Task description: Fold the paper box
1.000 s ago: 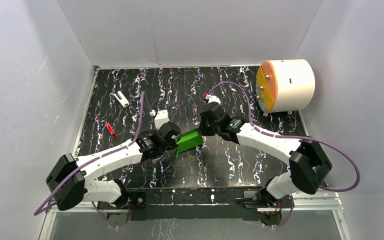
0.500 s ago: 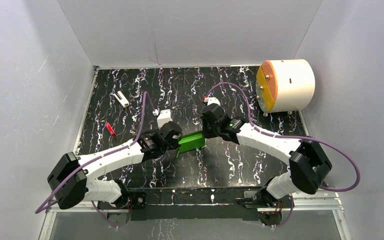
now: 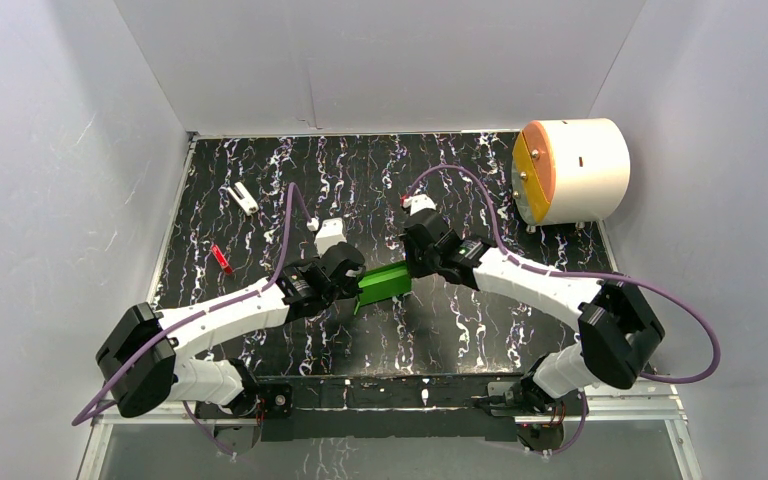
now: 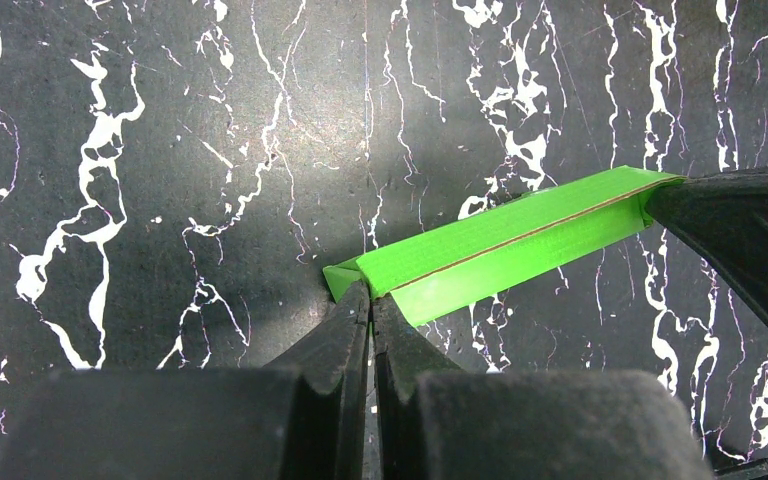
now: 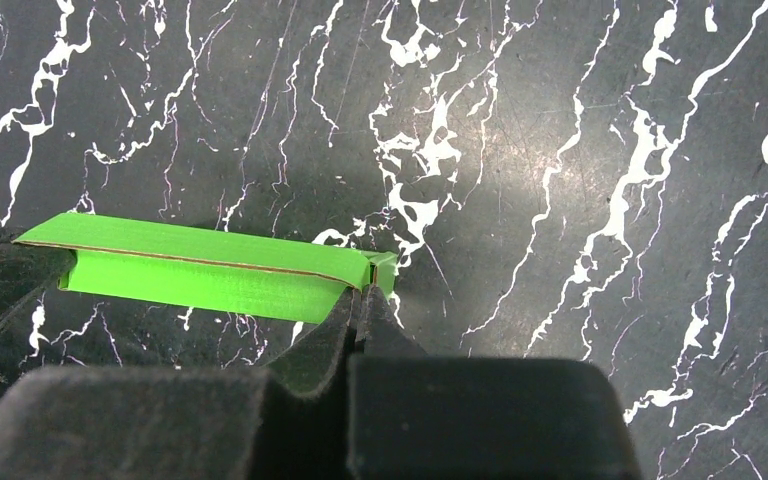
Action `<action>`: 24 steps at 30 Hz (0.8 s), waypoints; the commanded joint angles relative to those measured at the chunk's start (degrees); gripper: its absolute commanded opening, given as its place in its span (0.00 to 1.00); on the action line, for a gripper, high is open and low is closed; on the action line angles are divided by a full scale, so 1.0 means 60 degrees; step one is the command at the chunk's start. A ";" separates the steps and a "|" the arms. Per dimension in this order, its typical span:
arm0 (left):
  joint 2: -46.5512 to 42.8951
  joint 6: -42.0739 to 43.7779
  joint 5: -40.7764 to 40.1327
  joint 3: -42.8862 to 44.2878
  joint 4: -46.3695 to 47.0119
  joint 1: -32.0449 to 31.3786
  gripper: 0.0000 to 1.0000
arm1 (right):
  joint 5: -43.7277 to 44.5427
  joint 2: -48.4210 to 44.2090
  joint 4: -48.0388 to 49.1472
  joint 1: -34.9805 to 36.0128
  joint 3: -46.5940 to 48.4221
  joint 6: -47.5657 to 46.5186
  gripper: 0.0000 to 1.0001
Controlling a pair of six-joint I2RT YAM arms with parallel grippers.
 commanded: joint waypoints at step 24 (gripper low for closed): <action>-0.0763 0.0192 0.0705 -0.1321 0.0035 -0.0033 0.00 | 0.2027 -0.0862 0.1346 0.0941 -0.2142 -0.0864 0.00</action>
